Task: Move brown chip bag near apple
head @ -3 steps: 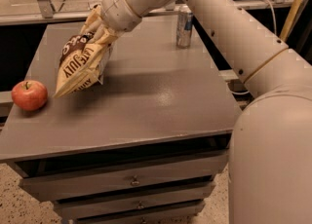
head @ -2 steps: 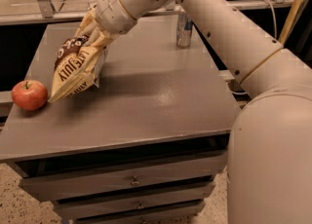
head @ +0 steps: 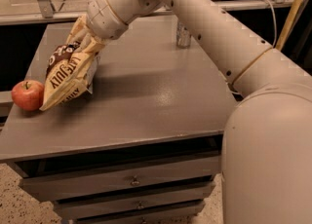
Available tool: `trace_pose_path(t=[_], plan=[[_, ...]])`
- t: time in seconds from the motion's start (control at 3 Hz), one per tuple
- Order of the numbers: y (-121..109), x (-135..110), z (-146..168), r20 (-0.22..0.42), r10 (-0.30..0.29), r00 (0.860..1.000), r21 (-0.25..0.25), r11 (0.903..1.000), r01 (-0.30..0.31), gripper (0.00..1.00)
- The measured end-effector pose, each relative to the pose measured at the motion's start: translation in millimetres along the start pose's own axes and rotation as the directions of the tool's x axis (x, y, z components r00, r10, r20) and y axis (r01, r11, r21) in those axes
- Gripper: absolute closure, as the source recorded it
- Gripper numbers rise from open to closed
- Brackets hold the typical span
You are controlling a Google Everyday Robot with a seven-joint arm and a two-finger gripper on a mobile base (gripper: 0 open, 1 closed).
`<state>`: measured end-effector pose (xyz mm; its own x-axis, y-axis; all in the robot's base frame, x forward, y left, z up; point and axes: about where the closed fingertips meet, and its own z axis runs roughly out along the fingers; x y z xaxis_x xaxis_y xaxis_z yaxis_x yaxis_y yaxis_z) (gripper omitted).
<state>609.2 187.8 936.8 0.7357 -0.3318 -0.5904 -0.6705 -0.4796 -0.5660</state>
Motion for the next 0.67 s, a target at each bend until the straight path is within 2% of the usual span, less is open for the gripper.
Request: trace_pose_path(t=[0.67], plan=[[0.9, -0.7, 8.6, 0.008, 0.023, 1.0, -0.008, 0.9997, -0.023, 0.12]])
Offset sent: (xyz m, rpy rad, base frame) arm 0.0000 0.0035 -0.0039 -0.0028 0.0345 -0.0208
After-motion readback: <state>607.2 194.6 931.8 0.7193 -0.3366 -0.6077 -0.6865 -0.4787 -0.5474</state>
